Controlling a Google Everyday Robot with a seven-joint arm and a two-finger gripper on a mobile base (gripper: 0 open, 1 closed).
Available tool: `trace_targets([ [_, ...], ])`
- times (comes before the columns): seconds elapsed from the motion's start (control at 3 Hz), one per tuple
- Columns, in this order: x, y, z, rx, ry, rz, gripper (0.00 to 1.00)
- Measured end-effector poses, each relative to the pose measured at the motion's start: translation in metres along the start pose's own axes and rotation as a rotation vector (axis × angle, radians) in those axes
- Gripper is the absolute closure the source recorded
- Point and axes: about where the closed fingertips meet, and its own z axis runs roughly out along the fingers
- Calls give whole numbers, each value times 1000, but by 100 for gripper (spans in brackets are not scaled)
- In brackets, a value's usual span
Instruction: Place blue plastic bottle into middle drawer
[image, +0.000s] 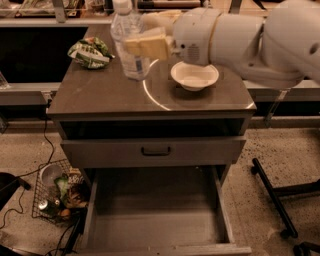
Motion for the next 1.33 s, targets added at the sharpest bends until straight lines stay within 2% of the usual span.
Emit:
trace_targets([
  [0.33,-1,-9,-42,-20,115,64,100],
  [0.67,12,26,-107,-39,252,219,100],
  [1.0,30,84,-166,13,289,326,100],
  [1.33,59,145,-179,97,274,333,100],
])
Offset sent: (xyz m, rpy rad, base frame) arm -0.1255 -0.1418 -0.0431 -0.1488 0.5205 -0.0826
